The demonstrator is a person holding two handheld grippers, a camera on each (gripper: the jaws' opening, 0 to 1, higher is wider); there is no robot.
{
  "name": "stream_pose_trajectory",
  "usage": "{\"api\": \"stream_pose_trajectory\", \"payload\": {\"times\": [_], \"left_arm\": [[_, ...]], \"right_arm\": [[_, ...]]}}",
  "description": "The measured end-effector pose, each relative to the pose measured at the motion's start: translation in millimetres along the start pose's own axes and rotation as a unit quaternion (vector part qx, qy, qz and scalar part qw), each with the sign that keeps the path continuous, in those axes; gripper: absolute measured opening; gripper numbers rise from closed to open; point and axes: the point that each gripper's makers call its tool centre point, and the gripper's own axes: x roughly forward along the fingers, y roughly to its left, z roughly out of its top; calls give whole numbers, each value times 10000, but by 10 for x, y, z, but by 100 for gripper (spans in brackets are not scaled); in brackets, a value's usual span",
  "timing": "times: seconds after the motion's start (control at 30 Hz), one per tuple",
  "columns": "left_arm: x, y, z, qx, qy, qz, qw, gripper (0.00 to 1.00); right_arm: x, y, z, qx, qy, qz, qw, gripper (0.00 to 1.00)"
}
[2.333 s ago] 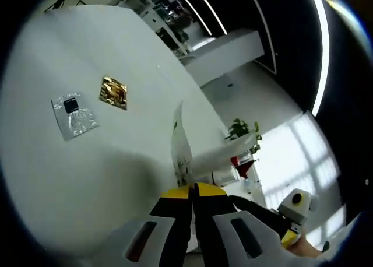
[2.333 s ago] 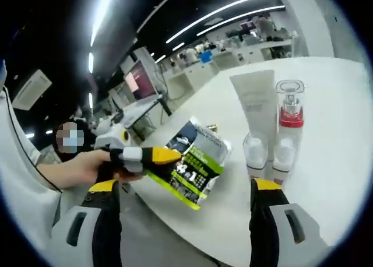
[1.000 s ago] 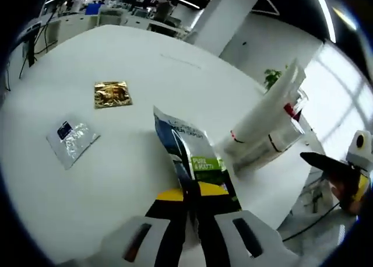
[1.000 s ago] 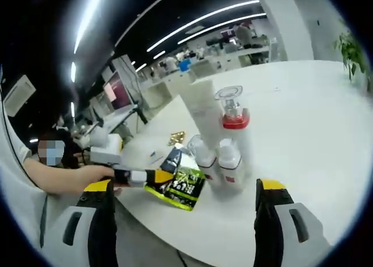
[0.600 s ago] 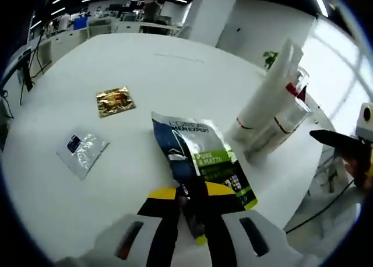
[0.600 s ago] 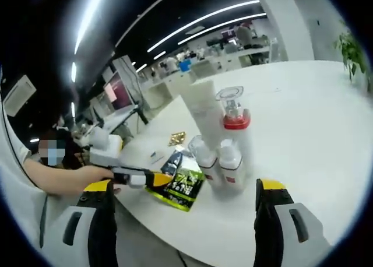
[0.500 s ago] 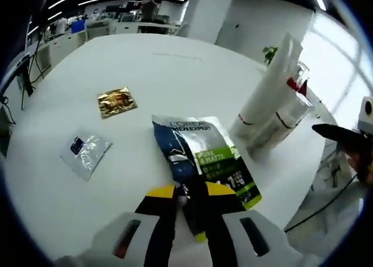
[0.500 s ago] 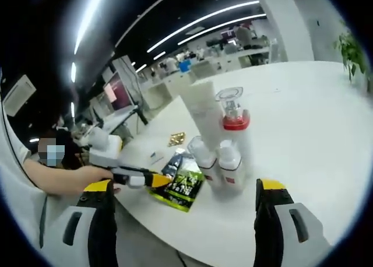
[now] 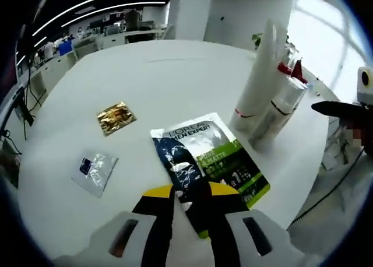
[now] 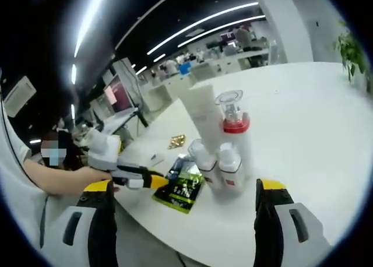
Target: Arrange the skincare products in the storage area until every visible bottle or jar stands upright without overlapping.
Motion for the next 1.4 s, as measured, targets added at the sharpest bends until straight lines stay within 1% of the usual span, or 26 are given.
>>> {"api": "stream_pose_trajectory", "payload": {"times": [0.13, 0.23, 0.27, 0.33, 0.4, 0.5, 0.53, 0.6, 0.73, 0.8, 0.83, 0.93, 0.97, 1.07, 1.2, 1.27, 1.33, 1.4], "left_arm": [[-48, 44, 40, 140, -40, -90, 9999, 30], [-119, 85, 50, 147, -33, -141, 9998, 34], [-149, 107, 52, 126, -43, -167, 9998, 38], [-238, 134, 104, 153, -93, -170, 9997, 46], [-278, 222, 98, 167, -118, -195, 9996, 53], [-425, 218, 101, 65, 11, -323, 9995, 62], [-465, 234, 109, 60, 0, -316, 9995, 65], [-549, 242, 129, 131, -115, -418, 9990, 70], [-733, 233, 132, 117, -159, -530, 9984, 80], [-852, 203, 133, 1, -205, -609, 9979, 82], [-912, 188, 109, -81, -213, -649, 9976, 83], [-1036, 170, 79, -149, -272, -663, 9973, 87], [-1029, 184, 62, -156, -267, -657, 9974, 89], [-1142, 185, 25, -185, -362, -665, 9970, 94], [-1220, 170, 14, -174, -412, -656, 9968, 99], [-1246, 172, -11, -144, -375, -670, 9969, 99], [-1308, 180, -13, -59, -430, -652, 9969, 99], [-1363, 202, -30, -71, -466, -641, 9968, 99]], "right_arm": [[12, -3, -11, -59, 47, -12, 10000, 99], [15, -5, -7, -59, 40, -15, 10000, 99], [15, -6, -6, -59, 38, -17, 10000, 99], [13, -10, -4, -69, 34, -21, 10000, 99], [14, -5, -5, -74, 36, -8, 10000, 99], [21, 0, -10, -98, 53, 12, 9999, 99], [22, 4, -9, -103, 53, 21, 9999, 99], [25, 18, -8, -121, 54, 40, 9999, 99], [24, 40, -17, -131, 74, 64, 9999, 99], [20, 47, -16, -141, 69, 73, 9998, 99], [19, 48, -15, -158, 71, 75, 9998, 99], [18, 57, -8, -166, 52, 95, 9998, 99], [18, 62, -6, -165, 45, 106, 9998, 99], [15, 68, -7, -165, 51, 128, 9998, 99], [13, 76, -24, -172, 80, 140, 9997, 99], [11, 81, -33, -168, 92, 144, 9997, 99], [11, 85, -46, -171, 116, 139, 9997, 99], [11, 87, -51, -161, 124, 135, 9997, 99]]}}
